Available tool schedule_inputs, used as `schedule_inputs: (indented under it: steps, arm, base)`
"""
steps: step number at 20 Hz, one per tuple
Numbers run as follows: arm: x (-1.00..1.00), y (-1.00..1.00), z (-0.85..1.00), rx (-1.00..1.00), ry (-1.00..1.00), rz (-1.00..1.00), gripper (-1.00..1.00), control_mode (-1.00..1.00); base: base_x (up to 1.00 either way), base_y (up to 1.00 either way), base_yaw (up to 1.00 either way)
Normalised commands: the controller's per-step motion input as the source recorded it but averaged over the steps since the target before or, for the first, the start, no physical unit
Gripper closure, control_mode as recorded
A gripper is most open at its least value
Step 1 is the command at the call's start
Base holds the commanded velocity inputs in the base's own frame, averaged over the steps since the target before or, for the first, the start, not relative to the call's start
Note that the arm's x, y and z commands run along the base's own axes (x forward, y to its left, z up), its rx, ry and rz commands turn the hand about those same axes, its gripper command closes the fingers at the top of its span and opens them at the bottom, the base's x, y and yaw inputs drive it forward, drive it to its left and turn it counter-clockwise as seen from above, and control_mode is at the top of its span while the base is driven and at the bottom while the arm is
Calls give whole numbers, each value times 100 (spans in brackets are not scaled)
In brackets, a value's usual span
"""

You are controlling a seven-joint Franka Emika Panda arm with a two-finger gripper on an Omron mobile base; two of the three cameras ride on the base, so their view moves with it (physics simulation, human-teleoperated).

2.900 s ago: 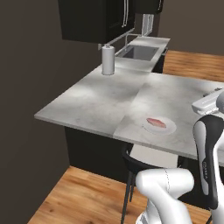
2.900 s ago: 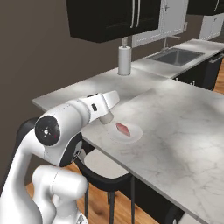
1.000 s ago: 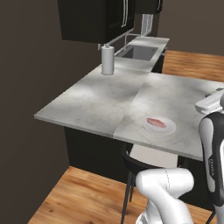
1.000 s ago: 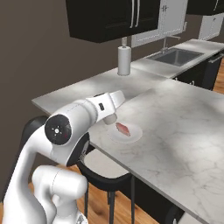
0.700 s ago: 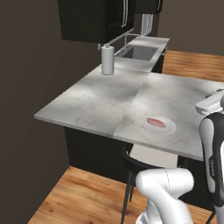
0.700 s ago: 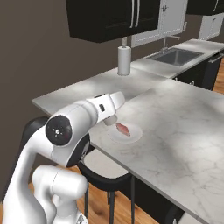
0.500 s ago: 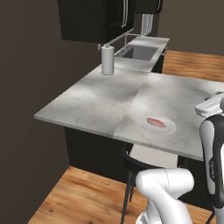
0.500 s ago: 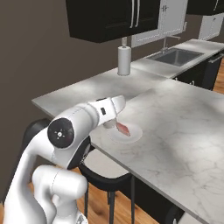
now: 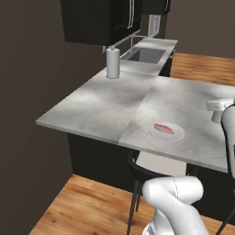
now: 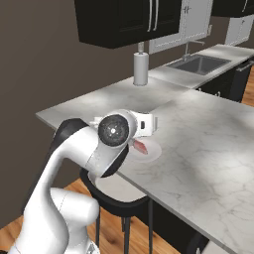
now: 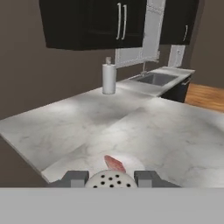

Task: Retrieve the shaker from the cabinet and place it next the steak on a plate on the dining table.

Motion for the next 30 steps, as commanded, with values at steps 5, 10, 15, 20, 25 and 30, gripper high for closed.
schedule_inputs:
  steps: [5,10,15,20,25,30]
  arm:
    - [7,-16,-4,5,0,9,100,-100]
    - [6,-1,-19,-3,-10,5,100,-100]
    - [6,0,-38,-15,-15,1,100,-100]
    - [18,0,-34,-14,-6,0,100,-100]
    - [16,-6,-4,-2,0,0,100,-100]
    - [15,-9,-8,1,1,0,100,-100]
  base:
    - [0,0,0]
    - [0,0,0]
    - [0,0,0]
    - [0,0,0]
    - [0,0,0]
    - [0,0,0]
